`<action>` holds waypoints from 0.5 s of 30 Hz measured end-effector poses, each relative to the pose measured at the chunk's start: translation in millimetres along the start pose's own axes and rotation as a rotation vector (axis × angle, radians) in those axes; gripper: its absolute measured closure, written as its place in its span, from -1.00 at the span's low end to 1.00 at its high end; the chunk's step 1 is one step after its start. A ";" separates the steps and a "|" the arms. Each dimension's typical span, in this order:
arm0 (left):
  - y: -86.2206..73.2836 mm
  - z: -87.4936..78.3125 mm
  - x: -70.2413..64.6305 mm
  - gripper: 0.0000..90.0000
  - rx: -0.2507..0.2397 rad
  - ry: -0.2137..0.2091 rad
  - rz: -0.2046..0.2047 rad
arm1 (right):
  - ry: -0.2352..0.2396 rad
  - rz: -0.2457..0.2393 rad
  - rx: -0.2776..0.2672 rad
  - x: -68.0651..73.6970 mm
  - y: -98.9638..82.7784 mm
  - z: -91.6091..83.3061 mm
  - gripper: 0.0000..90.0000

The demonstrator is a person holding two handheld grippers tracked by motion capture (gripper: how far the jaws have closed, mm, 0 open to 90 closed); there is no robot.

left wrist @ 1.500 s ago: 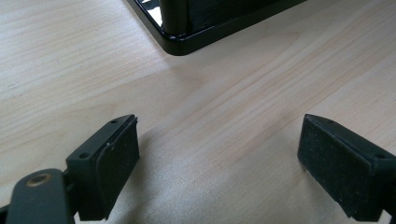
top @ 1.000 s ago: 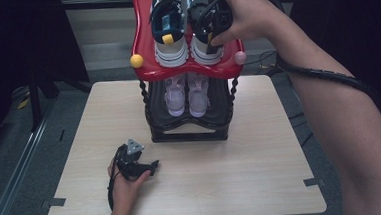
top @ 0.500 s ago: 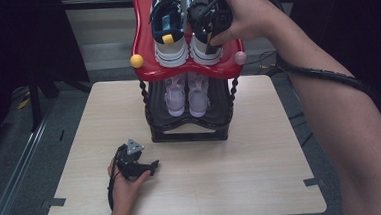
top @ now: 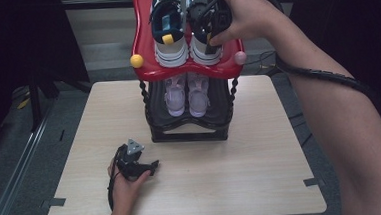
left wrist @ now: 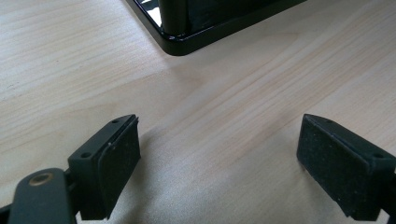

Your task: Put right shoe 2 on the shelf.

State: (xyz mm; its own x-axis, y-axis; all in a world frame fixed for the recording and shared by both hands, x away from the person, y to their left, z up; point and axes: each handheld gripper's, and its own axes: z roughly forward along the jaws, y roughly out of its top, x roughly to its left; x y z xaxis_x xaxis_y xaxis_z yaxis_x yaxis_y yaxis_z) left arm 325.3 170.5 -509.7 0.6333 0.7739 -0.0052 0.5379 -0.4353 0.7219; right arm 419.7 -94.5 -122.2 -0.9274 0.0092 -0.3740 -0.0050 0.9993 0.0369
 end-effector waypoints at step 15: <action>0.0 -0.1 -0.1 -0.71 0.000 0.001 0.001 | -0.006 0.068 -0.030 -0.9 3.8 3.6 0.12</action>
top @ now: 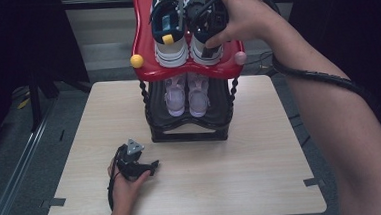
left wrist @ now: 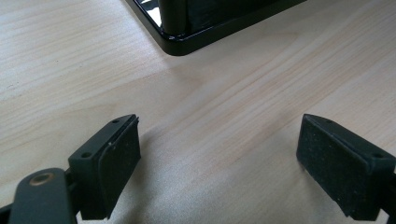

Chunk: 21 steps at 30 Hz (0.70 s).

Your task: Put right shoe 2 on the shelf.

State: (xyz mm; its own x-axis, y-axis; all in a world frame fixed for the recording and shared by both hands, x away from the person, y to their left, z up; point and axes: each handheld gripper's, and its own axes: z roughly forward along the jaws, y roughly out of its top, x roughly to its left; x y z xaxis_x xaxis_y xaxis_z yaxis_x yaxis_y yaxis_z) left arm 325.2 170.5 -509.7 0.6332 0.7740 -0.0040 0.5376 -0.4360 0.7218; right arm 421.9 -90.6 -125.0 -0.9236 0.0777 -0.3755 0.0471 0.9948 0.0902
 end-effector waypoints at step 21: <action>-0.1 -0.2 0.1 -0.69 0.000 -0.004 0.005 | 0.019 0.115 -0.045 1.2 -10.5 -16.1 -0.41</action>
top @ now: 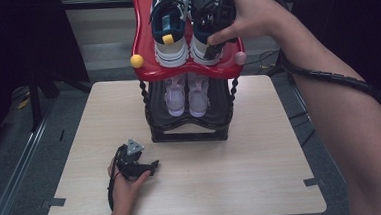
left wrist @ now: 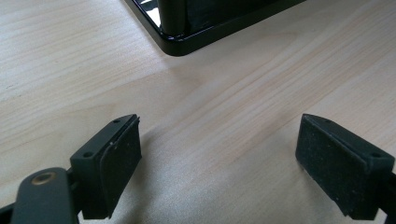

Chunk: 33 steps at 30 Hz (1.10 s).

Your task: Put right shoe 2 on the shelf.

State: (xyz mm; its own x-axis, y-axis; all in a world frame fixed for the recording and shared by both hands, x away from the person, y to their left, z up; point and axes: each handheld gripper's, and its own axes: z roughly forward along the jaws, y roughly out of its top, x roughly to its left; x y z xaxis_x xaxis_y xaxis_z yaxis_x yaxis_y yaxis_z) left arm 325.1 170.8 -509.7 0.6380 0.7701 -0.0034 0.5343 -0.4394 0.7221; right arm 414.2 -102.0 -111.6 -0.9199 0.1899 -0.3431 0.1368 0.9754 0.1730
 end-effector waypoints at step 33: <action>-0.3 0.2 -0.8 -0.67 -0.010 0.000 -0.009 | 0.101 0.000 0.033 7.1 -19.8 -35.6 -0.59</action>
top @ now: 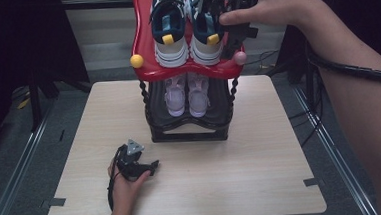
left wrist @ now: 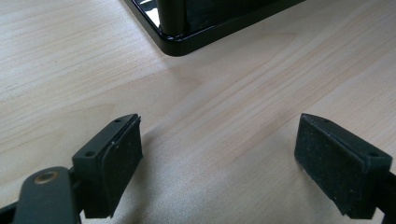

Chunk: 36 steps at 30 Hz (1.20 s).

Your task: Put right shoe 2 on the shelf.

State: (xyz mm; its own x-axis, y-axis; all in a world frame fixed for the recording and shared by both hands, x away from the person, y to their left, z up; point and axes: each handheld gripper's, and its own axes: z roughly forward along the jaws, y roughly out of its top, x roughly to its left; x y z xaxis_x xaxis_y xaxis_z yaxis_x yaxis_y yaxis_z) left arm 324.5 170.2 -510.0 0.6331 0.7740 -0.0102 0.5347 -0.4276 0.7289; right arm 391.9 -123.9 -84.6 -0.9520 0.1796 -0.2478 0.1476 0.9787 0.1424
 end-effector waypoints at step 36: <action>-0.1 -0.2 0.0 -0.67 0.001 0.000 0.000 | 0.152 0.004 0.085 37.8 -36.0 27.7 -0.55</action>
State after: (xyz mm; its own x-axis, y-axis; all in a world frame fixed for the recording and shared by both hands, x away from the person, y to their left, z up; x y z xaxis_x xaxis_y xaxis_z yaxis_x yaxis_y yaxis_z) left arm 324.4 170.3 -509.9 0.6334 0.7738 -0.0101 0.5350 -0.4284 0.7282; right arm 358.0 -149.7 -125.6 -0.9801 0.1726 -0.0985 0.1673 0.9841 0.0601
